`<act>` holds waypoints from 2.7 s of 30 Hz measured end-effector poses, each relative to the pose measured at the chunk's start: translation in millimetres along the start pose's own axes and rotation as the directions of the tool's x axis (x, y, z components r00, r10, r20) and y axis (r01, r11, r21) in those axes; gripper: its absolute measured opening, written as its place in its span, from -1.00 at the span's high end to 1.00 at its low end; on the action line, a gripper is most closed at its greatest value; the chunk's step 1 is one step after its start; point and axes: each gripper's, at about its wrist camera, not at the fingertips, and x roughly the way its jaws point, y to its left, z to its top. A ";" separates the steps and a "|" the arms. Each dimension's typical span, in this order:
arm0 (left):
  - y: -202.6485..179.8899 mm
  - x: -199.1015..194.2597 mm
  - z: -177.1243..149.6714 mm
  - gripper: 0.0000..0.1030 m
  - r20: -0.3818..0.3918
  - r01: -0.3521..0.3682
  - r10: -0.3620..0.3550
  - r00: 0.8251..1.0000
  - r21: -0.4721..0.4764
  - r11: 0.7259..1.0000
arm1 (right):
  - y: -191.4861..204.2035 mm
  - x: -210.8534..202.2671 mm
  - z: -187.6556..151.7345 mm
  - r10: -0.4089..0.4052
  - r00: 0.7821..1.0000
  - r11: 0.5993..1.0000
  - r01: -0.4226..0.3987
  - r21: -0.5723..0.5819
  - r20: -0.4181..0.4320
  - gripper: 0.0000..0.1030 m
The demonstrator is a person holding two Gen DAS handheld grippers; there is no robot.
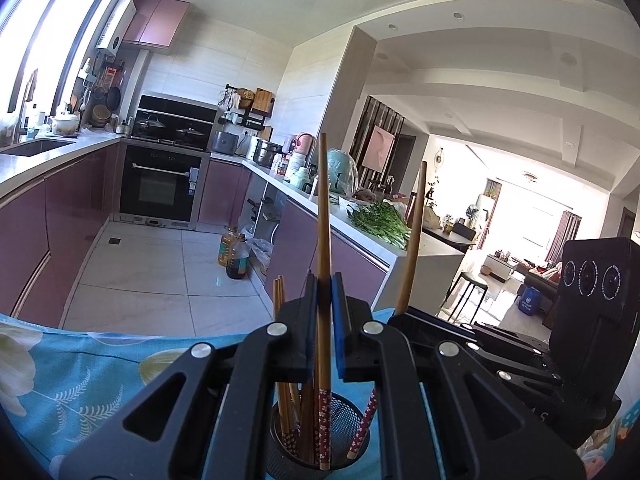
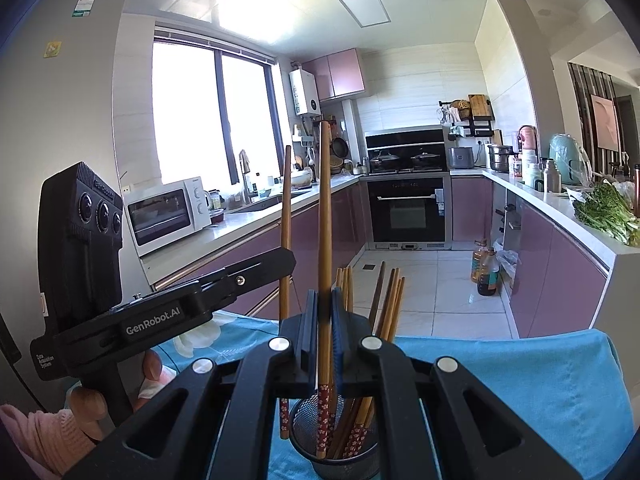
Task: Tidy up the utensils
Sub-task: 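Lower the left tool's chopstick into the mesh cup while the right tool lowers its own, then push the held chopsticks down into the cup with both tools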
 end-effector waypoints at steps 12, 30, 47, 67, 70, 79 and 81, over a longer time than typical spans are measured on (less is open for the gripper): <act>3.5 -0.1 1.6 0.85 -0.005 -0.002 0.002 1.000 0.014 1.000 | 4.9 3.0 3.3 -0.014 1.000 1.000 0.014 -0.002 0.004 0.90; 8.4 3.5 1.0 0.85 -0.009 -0.013 0.013 1.000 0.010 1.000 | 2.6 13.3 0.7 -0.022 1.000 1.000 0.022 0.011 -0.013 0.90; 11.6 8.0 -0.8 0.85 -0.011 -0.024 0.024 1.000 0.006 1.000 | 0.0 19.8 -3.9 -0.025 1.000 0.999 0.025 0.023 -0.017 0.90; 6.6 18.8 -8.6 0.85 -0.042 -0.030 0.030 0.999 0.011 1.000 | -4.7 25.8 -12.4 -0.031 0.999 0.999 0.032 0.027 -0.035 0.90; 6.7 19.5 -11.5 0.85 -0.049 -0.032 0.033 0.998 0.011 0.999 | -5.1 27.9 -12.4 -0.030 0.999 0.999 0.032 0.028 -0.040 0.90; 8.0 20.2 -14.5 0.85 -0.061 -0.028 0.029 0.998 0.011 1.000 | -6.1 30.8 -14.0 -0.031 0.998 0.999 0.033 0.028 -0.046 0.90; 6.7 21.2 -15.8 0.85 -0.065 -0.027 0.028 0.997 0.018 0.999 | -6.5 31.4 -13.8 -0.031 0.998 0.999 0.033 0.029 -0.048 0.90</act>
